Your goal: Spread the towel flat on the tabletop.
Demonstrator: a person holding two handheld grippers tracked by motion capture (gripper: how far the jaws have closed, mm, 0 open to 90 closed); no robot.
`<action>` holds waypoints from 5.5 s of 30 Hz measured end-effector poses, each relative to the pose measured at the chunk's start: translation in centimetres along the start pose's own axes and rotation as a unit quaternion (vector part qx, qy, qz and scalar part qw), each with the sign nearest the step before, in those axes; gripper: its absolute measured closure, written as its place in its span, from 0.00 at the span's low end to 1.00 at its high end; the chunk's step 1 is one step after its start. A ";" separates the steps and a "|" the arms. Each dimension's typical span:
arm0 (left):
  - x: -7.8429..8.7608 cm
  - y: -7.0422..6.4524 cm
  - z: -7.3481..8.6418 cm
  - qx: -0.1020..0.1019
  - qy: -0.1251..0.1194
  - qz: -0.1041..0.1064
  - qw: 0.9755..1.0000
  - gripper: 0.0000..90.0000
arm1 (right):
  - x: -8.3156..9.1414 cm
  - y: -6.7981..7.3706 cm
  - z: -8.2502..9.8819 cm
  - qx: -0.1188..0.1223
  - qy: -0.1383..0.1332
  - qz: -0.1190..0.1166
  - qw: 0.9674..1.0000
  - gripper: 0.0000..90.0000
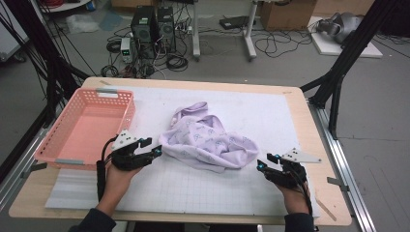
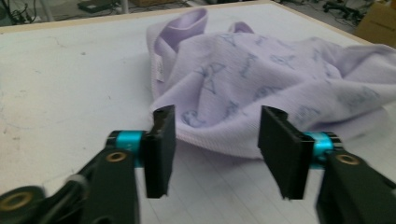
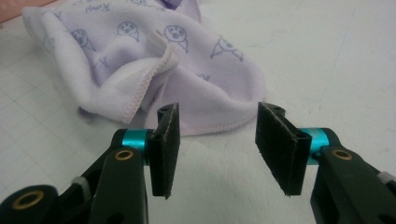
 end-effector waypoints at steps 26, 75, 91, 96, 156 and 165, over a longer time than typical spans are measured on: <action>-12.0 -10.4 1.6 -0.103 0.147 0.084 0.980 0.50 | 0.8 -0.6 1.1 -0.010 -0.002 0.017 1.000 0.53; -5.1 2.4 1.4 0.015 0.059 -0.032 0.998 0.98 | -5.2 -0.3 0.3 0.037 0.091 0.045 0.994 0.97; -4.2 2.6 1.0 0.012 0.064 -0.019 0.998 0.46 | -3.4 -3.0 -0.4 0.003 0.039 0.040 0.998 0.79; -2.0 1.1 2.3 0.009 0.050 0.006 0.999 0.48 | -2.9 -2.0 -1.0 -0.005 0.013 0.019 1.000 0.75; -4.8 -1.3 4.4 -0.054 0.131 0.017 0.990 0.90 | -6.2 -1.7 0.9 0.022 0.085 0.023 0.996 0.69; -4.5 -1.3 4.3 -0.028 0.124 0.025 0.992 0.93 | -6.0 -0.7 0.9 0.027 0.091 0.005 0.995 0.94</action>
Point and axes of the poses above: each handheld gripper's, and its own axes: x roughly backward along the jaws, z roughly out of its underside, y roughly to its left, the point moved 9 cm from there along -x, roughly forward along the jaws, and after that the axes turned 4 degrees about z, right-handed, at the moved point
